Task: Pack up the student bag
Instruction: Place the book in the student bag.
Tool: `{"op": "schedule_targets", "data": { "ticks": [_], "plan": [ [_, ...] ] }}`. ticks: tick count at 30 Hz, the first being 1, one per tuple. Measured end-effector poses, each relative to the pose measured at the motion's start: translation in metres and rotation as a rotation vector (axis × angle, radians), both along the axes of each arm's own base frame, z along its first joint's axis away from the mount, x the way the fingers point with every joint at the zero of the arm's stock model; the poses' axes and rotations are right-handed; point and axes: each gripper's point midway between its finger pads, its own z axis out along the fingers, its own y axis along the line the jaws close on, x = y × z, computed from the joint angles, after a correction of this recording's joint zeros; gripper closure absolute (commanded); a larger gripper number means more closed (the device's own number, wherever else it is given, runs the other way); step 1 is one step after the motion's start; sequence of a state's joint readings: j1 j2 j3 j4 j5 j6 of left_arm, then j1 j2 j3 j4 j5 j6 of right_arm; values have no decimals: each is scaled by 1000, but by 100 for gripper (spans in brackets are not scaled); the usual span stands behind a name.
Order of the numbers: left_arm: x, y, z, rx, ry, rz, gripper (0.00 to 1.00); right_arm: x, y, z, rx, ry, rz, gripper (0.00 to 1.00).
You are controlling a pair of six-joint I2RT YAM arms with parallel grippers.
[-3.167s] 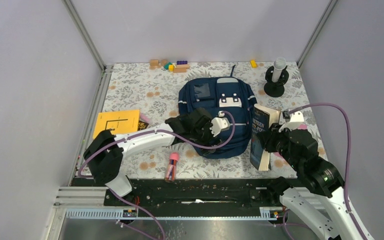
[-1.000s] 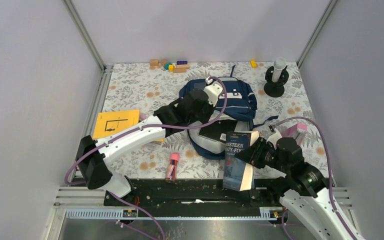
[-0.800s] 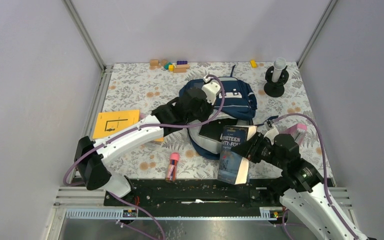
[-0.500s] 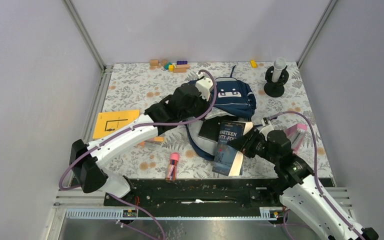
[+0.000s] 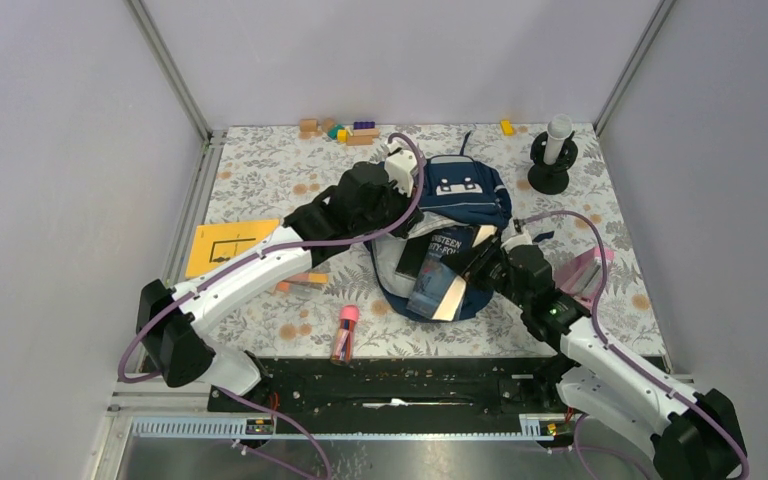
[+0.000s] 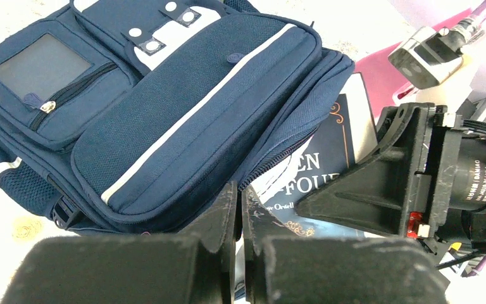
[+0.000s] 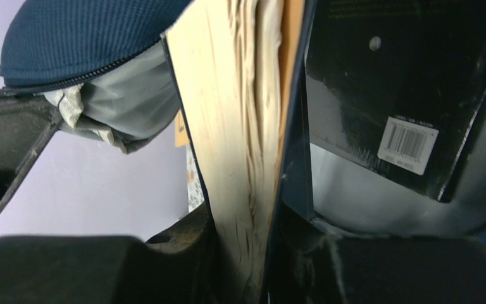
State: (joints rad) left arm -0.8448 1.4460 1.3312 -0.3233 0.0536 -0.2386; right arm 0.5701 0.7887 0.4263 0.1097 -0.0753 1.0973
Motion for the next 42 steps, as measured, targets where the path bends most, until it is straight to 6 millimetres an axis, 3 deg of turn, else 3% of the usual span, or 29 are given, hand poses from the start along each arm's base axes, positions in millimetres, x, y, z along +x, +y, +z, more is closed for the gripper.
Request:
{"op": "schedule_targets", "data": {
  "ticks": [8, 20, 26, 27, 31, 33, 36, 42],
  "plan": [
    [2, -1, 4, -14, -9, 4, 100, 25, 7, 2, 15, -44, -66, 100],
    [4, -2, 6, -23, -16, 5, 100, 60, 25, -11, -6, -127, -136, 100],
    [4, -2, 6, -23, -17, 6, 100, 69, 29, -13, -12, -160, -157, 100],
    [4, -2, 6, -23, -18, 6, 100, 69, 28, -13, -29, -170, -157, 98],
    [4, -2, 6, -23, -17, 6, 100, 69, 24, -19, -90, -166, -162, 53],
    [4, -1, 6, -23, -17, 6, 100, 71, 19, -17, -139, -179, -175, 40],
    [4, -1, 4, -16, -11, 6, 100, 74, 6, -15, -202, -206, -213, 28],
    [3, 0, 3, -14, -9, 6, 100, 70, -19, -20, -327, -243, -256, 21]
  ]
}}
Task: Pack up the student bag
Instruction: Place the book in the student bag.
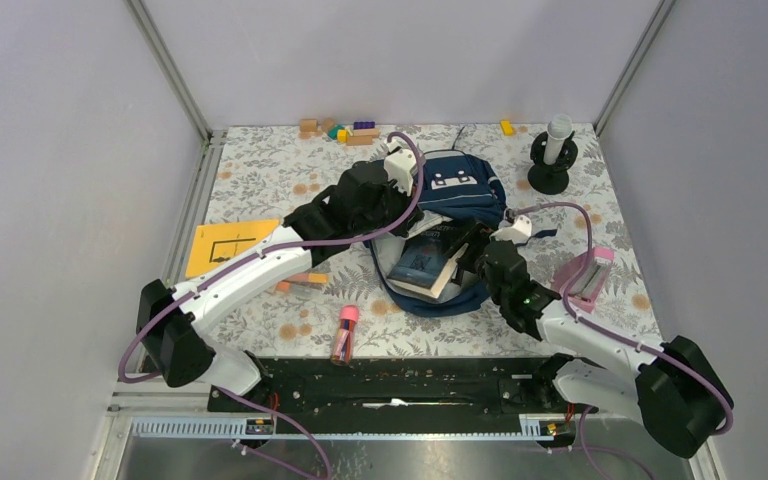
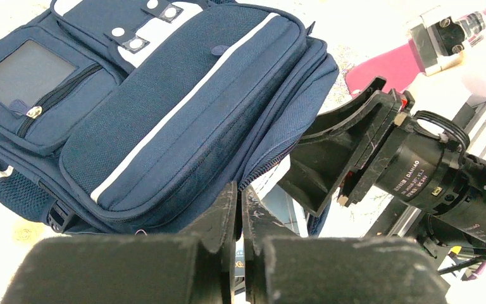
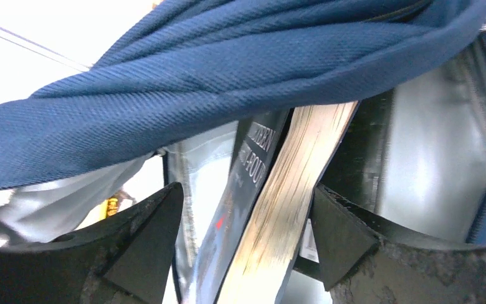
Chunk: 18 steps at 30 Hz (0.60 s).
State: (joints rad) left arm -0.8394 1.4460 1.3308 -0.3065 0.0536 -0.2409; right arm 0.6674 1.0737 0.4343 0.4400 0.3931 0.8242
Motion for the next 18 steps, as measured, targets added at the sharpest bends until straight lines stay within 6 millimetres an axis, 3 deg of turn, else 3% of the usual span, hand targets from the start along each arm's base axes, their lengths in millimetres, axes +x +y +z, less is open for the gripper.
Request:
{"op": "schedule_targets", "data": {
  "ticks": [8, 18],
  "plan": [
    [0, 0, 0, 0, 0, 0, 100, -14, -28, -17, -145, 61, -44, 20],
    [0, 0, 0, 3, -4, -1, 100, -41, -43, -29, -216, 102, 6, 22]
  ]
}}
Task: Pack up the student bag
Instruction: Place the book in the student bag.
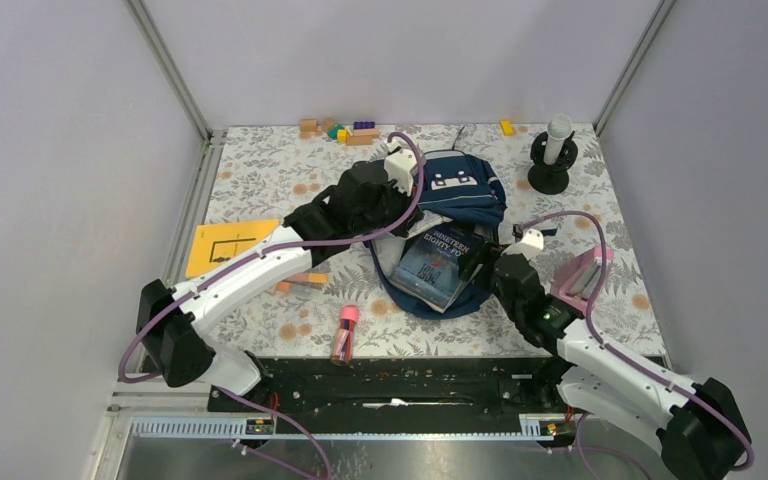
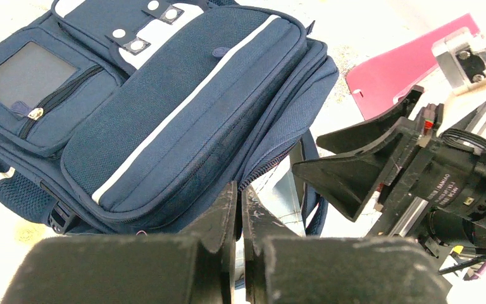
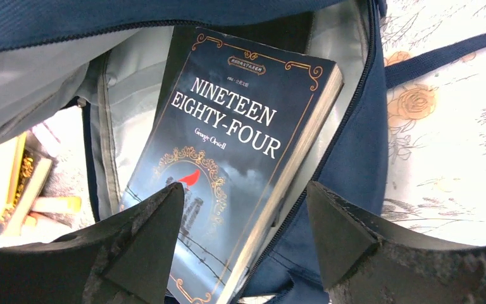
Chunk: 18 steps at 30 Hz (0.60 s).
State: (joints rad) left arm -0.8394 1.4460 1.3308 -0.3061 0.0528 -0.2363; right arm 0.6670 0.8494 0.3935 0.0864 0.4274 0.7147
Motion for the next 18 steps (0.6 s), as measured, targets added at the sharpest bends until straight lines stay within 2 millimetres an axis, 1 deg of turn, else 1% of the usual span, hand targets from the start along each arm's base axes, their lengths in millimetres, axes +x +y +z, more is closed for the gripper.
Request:
{"op": "schedule_targets", "data": {
  "ticks": [2, 5, 8, 9, 12, 15, 18],
  "plan": [
    [0, 0, 0, 1, -1, 0, 100, -4, -2, 1, -25, -6, 21, 20],
    [1, 1, 0, 4, -5, 2, 100, -9, -3, 13, -59, -56, 81, 23],
    [1, 1, 0, 7, -8, 2, 100, -16, 5, 24, -100, -111, 194, 25],
    [1, 1, 0, 8, -9, 2, 100, -19, 9, 25, -120, -121, 238, 25],
    [2, 2, 0, 9, -11, 4, 100, -31, 19, 17, -181, -115, 349, 26],
    [3, 2, 0, 12, -15, 3, 100, -53, 34, -3, -250, -72, 480, 26],
    [3, 2, 0, 13, -16, 2, 100, -71, 44, -19, -292, -30, 569, 27]
  ]
}}
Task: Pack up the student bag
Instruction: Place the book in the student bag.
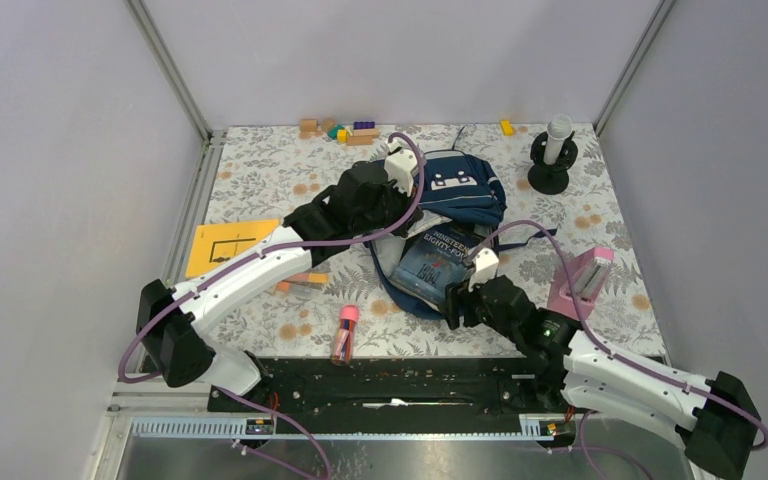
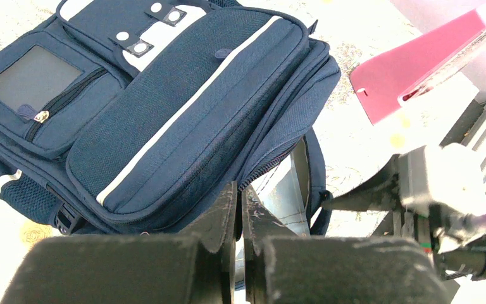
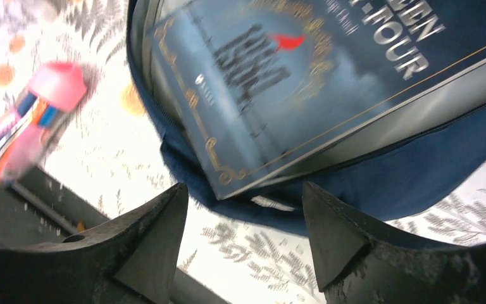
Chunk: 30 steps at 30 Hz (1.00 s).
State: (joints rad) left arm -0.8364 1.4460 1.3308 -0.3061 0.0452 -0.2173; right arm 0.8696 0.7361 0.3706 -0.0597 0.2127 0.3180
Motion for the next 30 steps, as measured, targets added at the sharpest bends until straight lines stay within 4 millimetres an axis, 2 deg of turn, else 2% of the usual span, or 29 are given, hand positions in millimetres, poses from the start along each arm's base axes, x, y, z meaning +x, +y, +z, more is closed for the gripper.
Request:
{"op": "schedule_targets", "data": {
  "ticks": [4, 6, 9, 11, 16, 22, 26, 30],
  "plan": [
    [0, 0, 0, 0, 0, 0, 100, -23, 10, -15, -50, 44, 79, 27],
    [0, 0, 0, 0, 0, 1, 100, -33, 13, -21, -70, 58, 104, 31],
    [0, 0, 0, 0, 0, 1, 100, -37, 12, -27, -97, 65, 105, 34],
    [1, 1, 0, 0, 0, 2, 100, -36, 10, -30, -113, 66, 87, 38],
    [1, 1, 0, 0, 1, 2, 100, -28, 9, -40, -155, 63, 44, 41],
    [1, 1, 0, 0, 0, 2, 100, -17, 17, -49, -180, 86, -10, 46],
    [1, 1, 0, 1, 0, 3, 100, -9, 16, -49, -163, 79, -83, 56],
    [1, 1, 0, 1, -1, 5, 100, 2, 12, -43, -171, 45, -155, 58]
  ]
}}
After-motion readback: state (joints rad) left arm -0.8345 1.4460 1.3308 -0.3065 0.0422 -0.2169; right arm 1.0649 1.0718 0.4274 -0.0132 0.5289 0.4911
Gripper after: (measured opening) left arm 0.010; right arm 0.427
